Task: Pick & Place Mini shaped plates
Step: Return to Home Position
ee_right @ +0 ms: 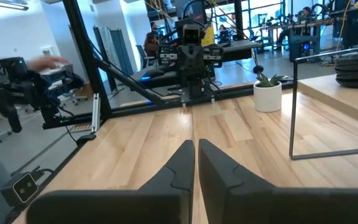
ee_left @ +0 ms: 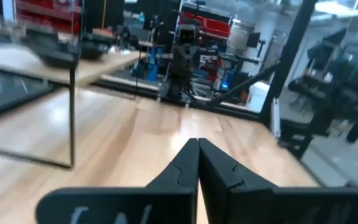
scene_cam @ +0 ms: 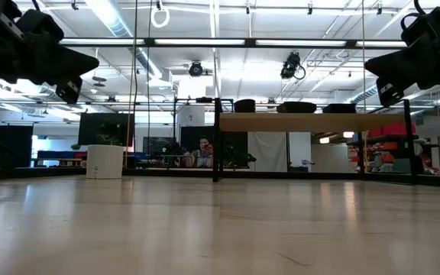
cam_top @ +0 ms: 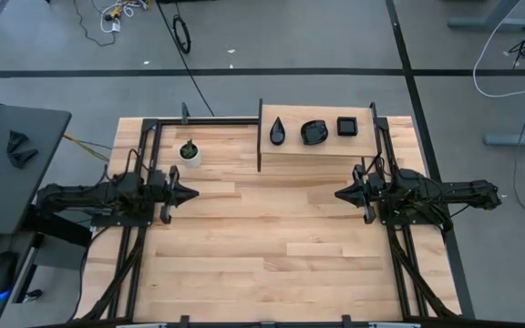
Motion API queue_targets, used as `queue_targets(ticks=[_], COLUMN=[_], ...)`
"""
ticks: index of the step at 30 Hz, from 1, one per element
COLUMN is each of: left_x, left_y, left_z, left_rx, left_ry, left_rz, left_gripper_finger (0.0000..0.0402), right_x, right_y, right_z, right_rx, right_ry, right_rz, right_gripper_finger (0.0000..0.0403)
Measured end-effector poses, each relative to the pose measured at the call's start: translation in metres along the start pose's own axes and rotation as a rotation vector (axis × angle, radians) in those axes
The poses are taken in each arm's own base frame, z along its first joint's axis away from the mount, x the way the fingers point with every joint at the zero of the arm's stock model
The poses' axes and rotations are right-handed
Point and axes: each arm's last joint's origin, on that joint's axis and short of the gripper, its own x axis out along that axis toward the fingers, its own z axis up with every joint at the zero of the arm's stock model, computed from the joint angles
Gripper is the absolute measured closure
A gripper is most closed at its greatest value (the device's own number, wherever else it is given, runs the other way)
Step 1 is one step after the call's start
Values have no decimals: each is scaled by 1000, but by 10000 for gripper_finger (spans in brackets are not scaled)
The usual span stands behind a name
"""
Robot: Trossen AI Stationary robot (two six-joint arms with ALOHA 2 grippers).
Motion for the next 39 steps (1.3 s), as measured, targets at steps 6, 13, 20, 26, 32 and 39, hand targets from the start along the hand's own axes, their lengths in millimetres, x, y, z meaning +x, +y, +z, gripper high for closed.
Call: queue_targets(ticks=[6, 13, 20, 26, 32, 39], left_x=[0, 0, 0, 0, 0, 0], left_y=[0, -1, -1, -1, -1, -1], left_z=[2, 3, 3, 3, 3, 3], left_rx=[-155, -162, -162, -162, -162, -162], left_ry=[-23, -32, -34, -35, -34, -34], left_rz=[-4, -6, -6, -6, -5, -5], left_gripper_finger=[392, 392, 392, 392, 392, 392], right_x=[0, 0, 0, -1, -2, -2], right_y=[0, 0, 0, 1, 1, 1], right_z=[0, 0, 0, 1, 3, 3], right_rx=[0, 0, 0, -1, -98, -350], right_ry=[0, 0, 0, -13, -35, -34], right_rz=[0, 0, 0, 6, -3, 0], right_gripper_finger=[376, 376, 376, 376, 376, 376])
